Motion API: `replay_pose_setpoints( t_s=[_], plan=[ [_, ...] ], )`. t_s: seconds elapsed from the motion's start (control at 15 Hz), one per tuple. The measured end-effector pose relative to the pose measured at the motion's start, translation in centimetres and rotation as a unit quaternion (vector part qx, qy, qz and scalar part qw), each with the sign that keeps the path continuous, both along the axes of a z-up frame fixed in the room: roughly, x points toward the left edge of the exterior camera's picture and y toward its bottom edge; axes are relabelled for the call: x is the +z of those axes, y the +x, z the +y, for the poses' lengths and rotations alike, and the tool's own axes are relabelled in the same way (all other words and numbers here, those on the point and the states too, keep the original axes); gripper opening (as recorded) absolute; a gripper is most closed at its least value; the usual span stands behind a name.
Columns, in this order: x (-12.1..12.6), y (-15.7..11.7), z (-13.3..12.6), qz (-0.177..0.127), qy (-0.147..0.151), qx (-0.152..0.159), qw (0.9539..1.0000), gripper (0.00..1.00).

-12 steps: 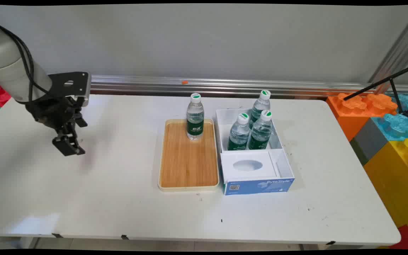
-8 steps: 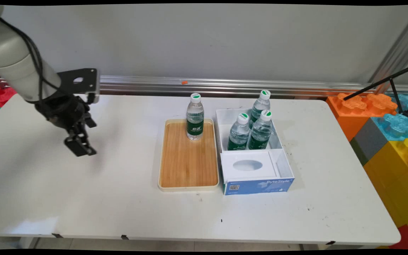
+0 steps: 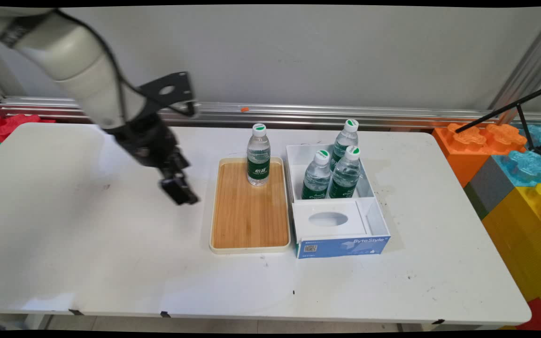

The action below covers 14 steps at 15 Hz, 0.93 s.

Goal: Pick up the green bottle from the white box

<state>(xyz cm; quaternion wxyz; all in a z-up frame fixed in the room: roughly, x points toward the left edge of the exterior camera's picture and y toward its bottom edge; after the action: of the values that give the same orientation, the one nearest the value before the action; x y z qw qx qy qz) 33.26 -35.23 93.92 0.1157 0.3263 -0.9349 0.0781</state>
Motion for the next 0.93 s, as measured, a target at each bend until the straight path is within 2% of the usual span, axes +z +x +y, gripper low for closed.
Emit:
replay_pose_setpoints(
  t_s=[0.2, 0.47, 0.93],
  plan=[
    [-0.4, -3.3, -1.6, 0.040, -0.016, 0.016, 0.9989, 1.00],
    [-2.2, -7.1, -4.0, 0.082, -0.037, 0.034, 0.9953, 1.00],
    [-6.0, -11.3, -8.3, 0.124, -0.074, 0.045, 0.9885, 1.00]
  ],
)
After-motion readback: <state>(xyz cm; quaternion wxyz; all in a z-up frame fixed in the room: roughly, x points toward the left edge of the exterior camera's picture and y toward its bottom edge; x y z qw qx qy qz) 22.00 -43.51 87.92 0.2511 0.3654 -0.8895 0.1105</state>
